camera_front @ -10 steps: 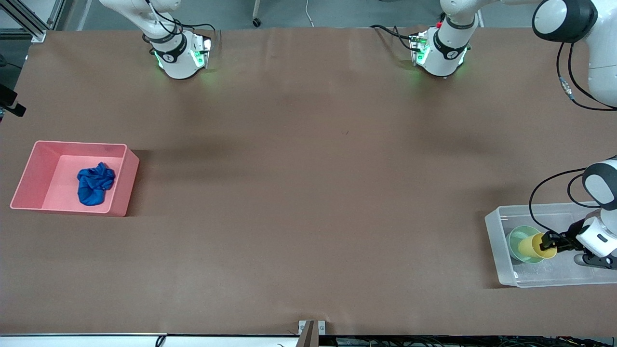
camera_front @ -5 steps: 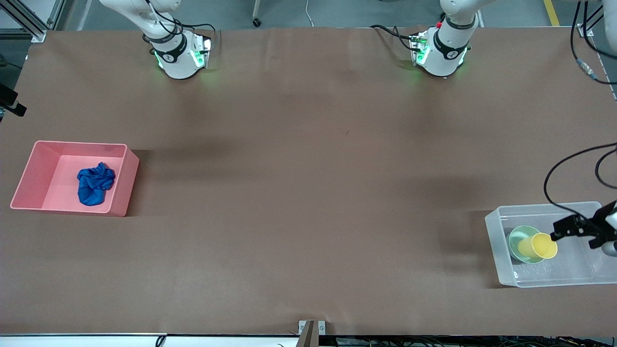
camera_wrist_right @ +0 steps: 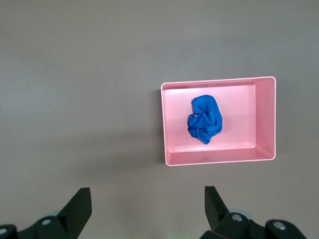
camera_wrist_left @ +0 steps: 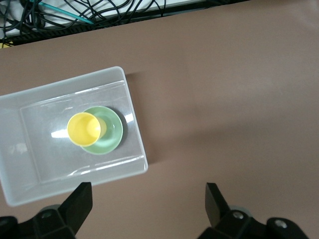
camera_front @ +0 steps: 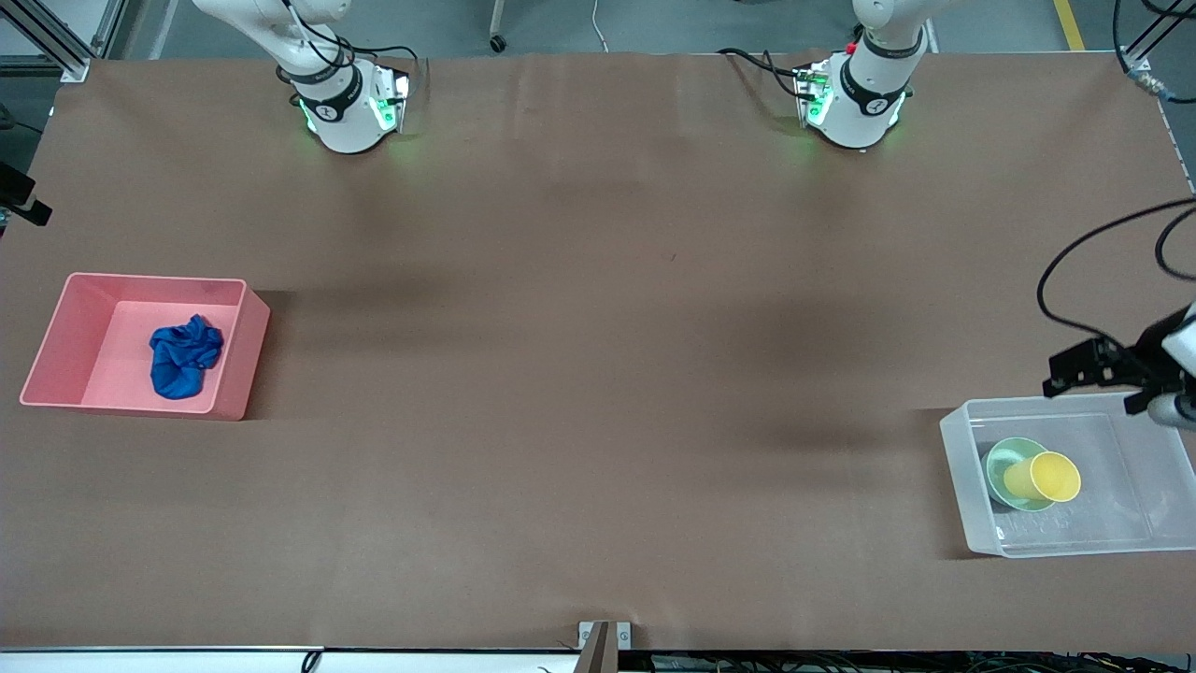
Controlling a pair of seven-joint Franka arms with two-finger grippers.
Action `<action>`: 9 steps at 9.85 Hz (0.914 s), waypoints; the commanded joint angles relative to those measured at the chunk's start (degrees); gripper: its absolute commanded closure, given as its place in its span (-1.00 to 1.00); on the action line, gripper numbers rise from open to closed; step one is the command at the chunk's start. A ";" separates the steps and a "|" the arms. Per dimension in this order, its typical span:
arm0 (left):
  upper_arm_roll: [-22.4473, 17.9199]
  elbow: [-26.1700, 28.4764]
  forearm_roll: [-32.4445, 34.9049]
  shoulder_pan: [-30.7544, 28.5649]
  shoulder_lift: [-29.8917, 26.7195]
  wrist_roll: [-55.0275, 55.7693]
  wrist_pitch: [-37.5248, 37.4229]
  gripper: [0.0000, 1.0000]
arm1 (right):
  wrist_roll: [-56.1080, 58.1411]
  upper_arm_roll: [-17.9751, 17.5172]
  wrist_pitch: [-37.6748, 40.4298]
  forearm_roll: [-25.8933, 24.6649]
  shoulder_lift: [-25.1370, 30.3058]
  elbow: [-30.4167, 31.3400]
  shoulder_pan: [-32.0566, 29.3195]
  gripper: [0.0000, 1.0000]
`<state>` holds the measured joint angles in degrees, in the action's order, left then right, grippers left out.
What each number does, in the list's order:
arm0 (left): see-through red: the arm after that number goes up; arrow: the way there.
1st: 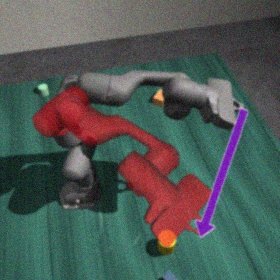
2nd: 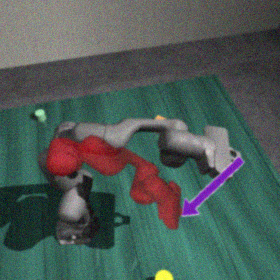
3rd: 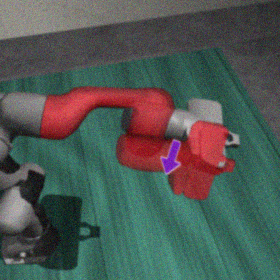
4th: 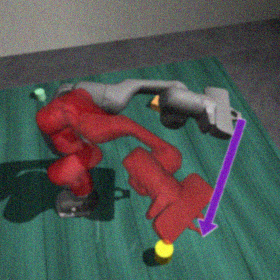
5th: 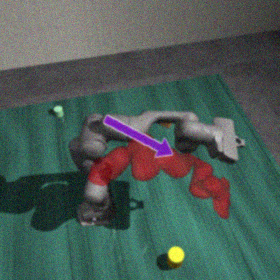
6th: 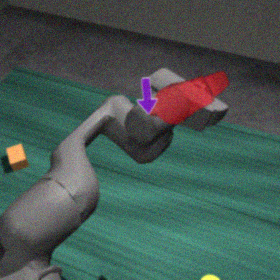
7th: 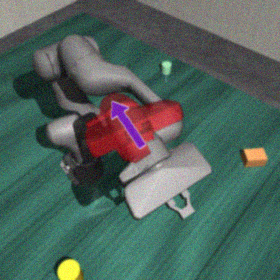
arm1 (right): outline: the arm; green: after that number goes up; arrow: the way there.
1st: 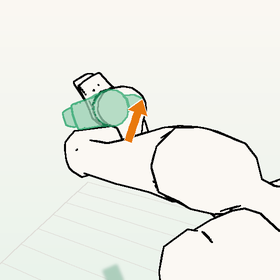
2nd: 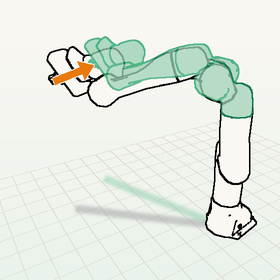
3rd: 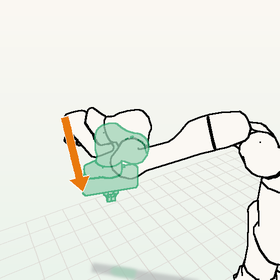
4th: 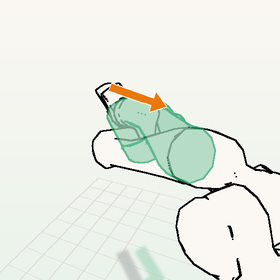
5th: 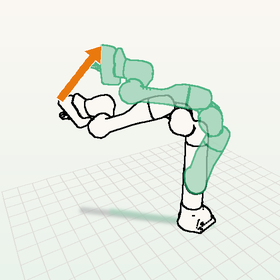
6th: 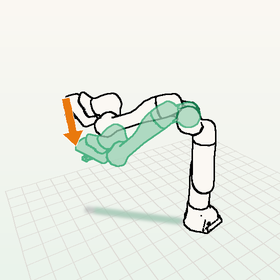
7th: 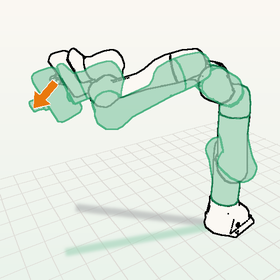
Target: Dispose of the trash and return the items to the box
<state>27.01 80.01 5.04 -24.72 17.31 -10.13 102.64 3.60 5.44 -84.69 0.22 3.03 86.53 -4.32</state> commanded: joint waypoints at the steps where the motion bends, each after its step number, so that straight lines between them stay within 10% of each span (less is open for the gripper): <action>1: 2.51 3.58 0.41 -0.68 -5.61 3.09 -5.05 -1.00 | -0.35 -0.25 0.57 0.48 -0.13 -0.57 -0.34 -1.00; 6: 4.64 -0.20 0.33 1.23 -7.64 4.68 -12.18 -1.00 | -1.31 0.36 0.31 0.48 -0.04 -0.49 1.05 -1.00; 9: -8.85 0.85 0.24 13.78 -11.94 6.70 -14.48 -1.00 | -2.54 2.30 0.49 0.48 -0.21 -0.49 2.56 -1.00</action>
<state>23.12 78.78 5.03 -15.76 6.86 -4.68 89.10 2.55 6.75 -84.67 0.22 3.02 86.53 -2.77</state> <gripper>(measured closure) 0.000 0.000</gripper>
